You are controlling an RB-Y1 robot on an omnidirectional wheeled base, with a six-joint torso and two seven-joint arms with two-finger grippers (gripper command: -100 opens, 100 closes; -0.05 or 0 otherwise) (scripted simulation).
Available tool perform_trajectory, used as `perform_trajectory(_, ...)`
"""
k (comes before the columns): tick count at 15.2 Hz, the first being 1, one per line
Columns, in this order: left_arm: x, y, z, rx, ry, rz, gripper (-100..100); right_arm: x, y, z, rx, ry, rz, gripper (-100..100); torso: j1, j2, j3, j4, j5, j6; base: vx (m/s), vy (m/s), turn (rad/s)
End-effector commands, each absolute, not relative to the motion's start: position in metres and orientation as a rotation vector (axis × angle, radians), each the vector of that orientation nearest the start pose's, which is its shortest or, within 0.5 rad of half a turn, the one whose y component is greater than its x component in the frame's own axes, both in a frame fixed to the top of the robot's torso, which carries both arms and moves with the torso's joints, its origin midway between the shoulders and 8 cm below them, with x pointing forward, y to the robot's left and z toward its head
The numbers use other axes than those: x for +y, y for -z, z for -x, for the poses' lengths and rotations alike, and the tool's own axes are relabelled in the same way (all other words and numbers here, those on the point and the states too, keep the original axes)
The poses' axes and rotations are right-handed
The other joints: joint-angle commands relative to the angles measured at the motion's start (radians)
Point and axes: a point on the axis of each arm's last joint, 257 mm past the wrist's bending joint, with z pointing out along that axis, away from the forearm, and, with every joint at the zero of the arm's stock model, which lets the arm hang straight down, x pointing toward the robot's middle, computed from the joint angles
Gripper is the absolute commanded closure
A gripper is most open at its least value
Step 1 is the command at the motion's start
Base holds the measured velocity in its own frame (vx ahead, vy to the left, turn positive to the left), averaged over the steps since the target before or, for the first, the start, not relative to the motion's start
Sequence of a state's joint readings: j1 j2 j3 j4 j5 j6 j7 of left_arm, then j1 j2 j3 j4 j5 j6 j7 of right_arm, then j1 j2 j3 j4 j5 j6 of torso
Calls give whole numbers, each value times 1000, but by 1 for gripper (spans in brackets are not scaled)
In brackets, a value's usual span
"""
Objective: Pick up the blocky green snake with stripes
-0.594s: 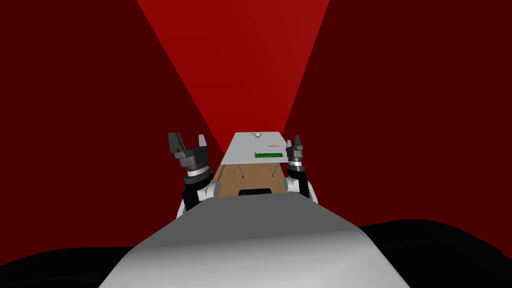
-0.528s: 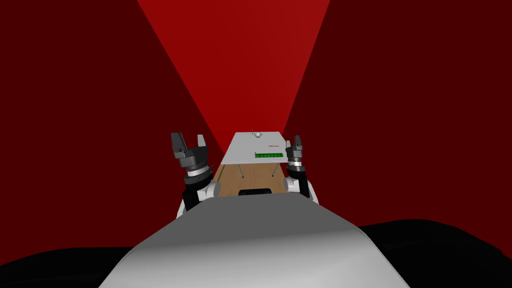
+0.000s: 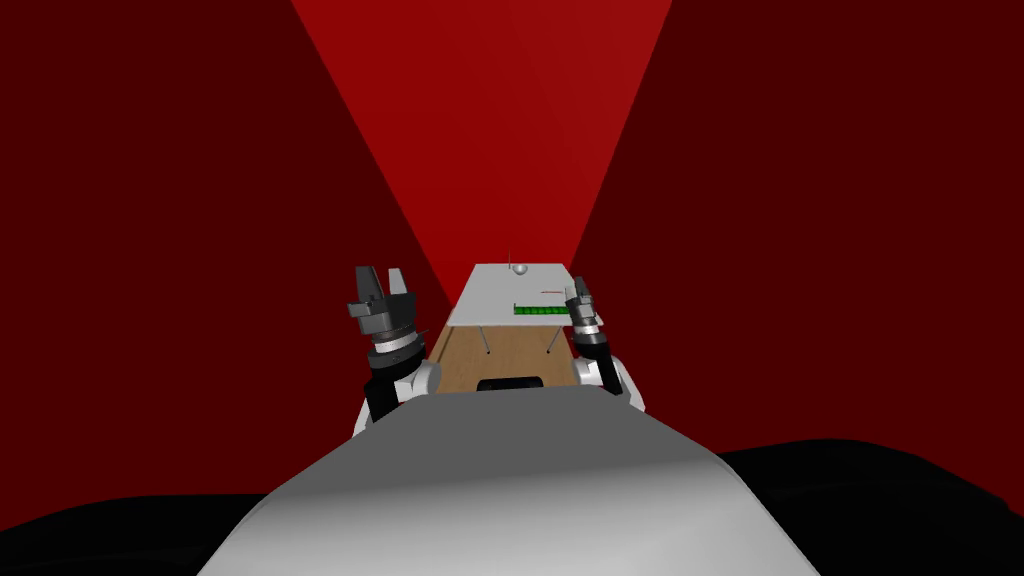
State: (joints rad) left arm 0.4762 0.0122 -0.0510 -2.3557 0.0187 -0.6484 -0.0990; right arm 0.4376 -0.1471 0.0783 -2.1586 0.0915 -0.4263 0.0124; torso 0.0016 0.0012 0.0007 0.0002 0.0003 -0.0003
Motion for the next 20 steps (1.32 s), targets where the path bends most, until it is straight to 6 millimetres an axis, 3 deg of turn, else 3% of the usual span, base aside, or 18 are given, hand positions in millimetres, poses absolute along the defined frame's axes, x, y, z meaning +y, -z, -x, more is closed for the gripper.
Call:
perform_trajectory(1, 255, -88, -300, 452, 1328, 442, 0, -227, 43, -388, 952, -1268, -561, -100, 0, 0, 0, 0, 0, 0, -21, 24, 70)
perform_trajectory(2, 255, -88, -300, 452, 1328, 442, 0, -223, 55, -392, 994, -1254, -543, -100, 0, 0, 0, 0, 0, 0, -20, 31, 79)
perform_trajectory(4, 255, -88, -300, 452, 1328, 442, 0, -222, 56, -391, 1014, -1249, -524, -100, 0, 0, 0, 0, 0, 0, -15, 26, 58)
perform_trajectory(7, 255, -88, -300, 452, 1328, 442, 0, -215, 87, -398, 1127, -1206, -462, -100, 0, 0, 0, 0, 0, 0, -21, 30, 98)
perform_trajectory(9, 255, -88, -300, 452, 1328, 442, 0, -216, 88, -397, 1145, -1200, -442, -100, 1, 0, 0, 0, 0, 0, -20, 35, 68)
perform_trajectory(12, 255, -88, -300, 452, 1328, 442, 0, -212, 122, -401, 1261, -1145, -369, -100, 0, 0, 0, 0, 0, 0, -16, 38, 110)
perform_trajectory(14, 255, -88, -300, 452, 1328, 442, 0, -214, 126, -401, 1284, -1134, -349, -100, 1, 0, 0, 0, 0, 0, -18, 34, 74)
perform_trajectory(15, 255, -88, -300, 452, 1328, 442, 0, -215, 145, -402, 1340, -1103, -316, -100, 0, 0, 0, 0, 0, 0, -17, 35, 104)
perform_trajectory(16, 255, -88, -300, 452, 1328, 442, 0, -216, 146, -402, 1354, -1095, -298, -100, 0, 0, 0, 0, 0, 0, -19, 36, 113)
perform_trajectory(17, 255, -88, -300, 452, 1328, 442, 0, -216, 163, -402, 1400, -1068, -266, -100, 0, 0, 0, 0, 0, 0, -19, 43, 160)
perform_trajectory(19, 255, -88, -300, 452, 1328, 442, 0, -220, 167, -402, 1425, -1053, -245, -100, 1, 0, 0, 0, 0, 0, -15, 41, 91)
perform_trajectory(20, 255, -88, -300, 452, 1328, 442, 0, -224, 186, -401, 1481, -1016, -200, -100, 1, 0, 0, 0, 0, 0, -15, 37, 118)
